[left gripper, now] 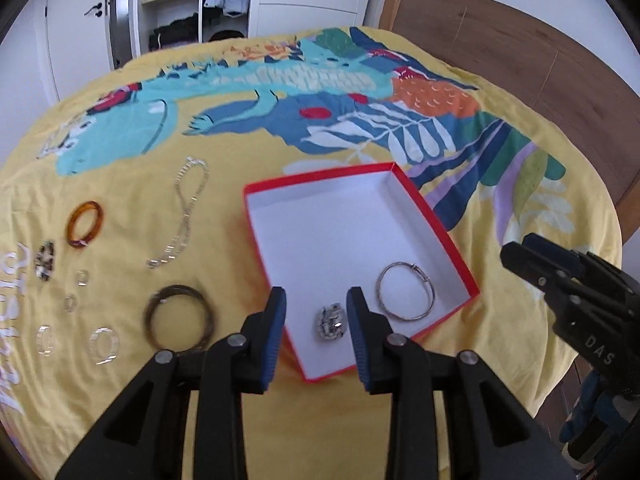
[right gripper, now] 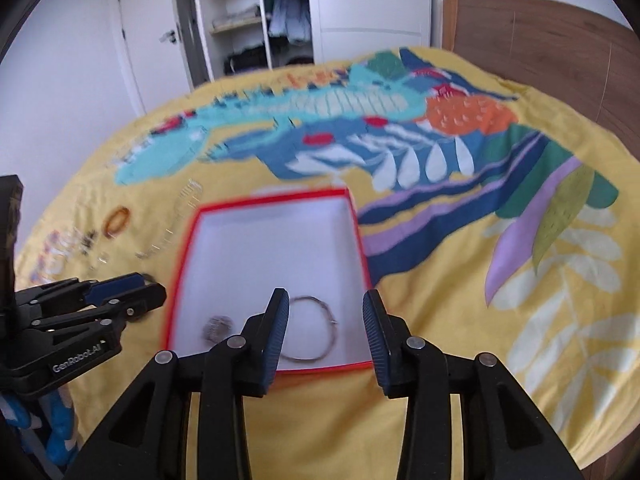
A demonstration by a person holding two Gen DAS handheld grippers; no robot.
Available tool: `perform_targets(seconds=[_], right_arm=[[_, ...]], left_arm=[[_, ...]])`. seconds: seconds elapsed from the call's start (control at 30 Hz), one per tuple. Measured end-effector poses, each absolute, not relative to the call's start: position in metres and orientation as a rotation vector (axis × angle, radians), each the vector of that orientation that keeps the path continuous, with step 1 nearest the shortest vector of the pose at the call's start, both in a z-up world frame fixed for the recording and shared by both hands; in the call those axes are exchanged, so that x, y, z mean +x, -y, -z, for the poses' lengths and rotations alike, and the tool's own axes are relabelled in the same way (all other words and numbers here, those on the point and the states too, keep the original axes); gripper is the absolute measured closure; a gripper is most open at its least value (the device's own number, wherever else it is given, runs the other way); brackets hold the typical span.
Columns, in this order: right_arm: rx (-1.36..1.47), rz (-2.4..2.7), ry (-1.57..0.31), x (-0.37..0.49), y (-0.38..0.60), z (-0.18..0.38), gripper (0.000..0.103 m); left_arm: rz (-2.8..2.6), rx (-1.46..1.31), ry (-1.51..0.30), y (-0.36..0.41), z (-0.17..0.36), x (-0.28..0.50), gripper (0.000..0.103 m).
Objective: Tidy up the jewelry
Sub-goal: 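Withdraw both tools from the box toward the remaining jewelry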
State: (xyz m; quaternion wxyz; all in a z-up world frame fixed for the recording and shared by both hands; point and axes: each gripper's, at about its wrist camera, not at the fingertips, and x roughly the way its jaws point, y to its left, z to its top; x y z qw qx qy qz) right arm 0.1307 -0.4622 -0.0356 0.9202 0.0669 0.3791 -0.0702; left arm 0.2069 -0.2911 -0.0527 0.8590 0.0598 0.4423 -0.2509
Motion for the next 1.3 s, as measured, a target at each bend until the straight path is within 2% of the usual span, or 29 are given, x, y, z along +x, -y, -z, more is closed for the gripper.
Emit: perform_targets(seconds=[0.4,0.53,0.8,1.07,1.3], right_arm=[[0.134,0.041,-0.613,0.071,0.37,-0.049,0.059],[0.123,0.017,-0.572,0.054,0.341,-0.068,0.056],[0.061,-0.031,-0.527,0.027,0.29,-0.096,0.055],[0.023,-0.061,-0.539,0.034,0.267,-0.095,0.055],[0.027,-0.081,-0.649,0.07,0.265,-0.042,0.054]], left_arm=[[0.327,0.081,-0.829,0.135,-0.021,0.156,0.073],[0.255,0.058,-0.811,0.078,-0.034,0.141,0.073],[0.135,0.01,-0.764,-0.011,-0.054,0.116,0.073],[0.102,-0.024,-0.764,-0.043,-0.047,0.114,0.073],[0.102,-0.066,-0.859,-0.037,0.012,0.142,0.073]])
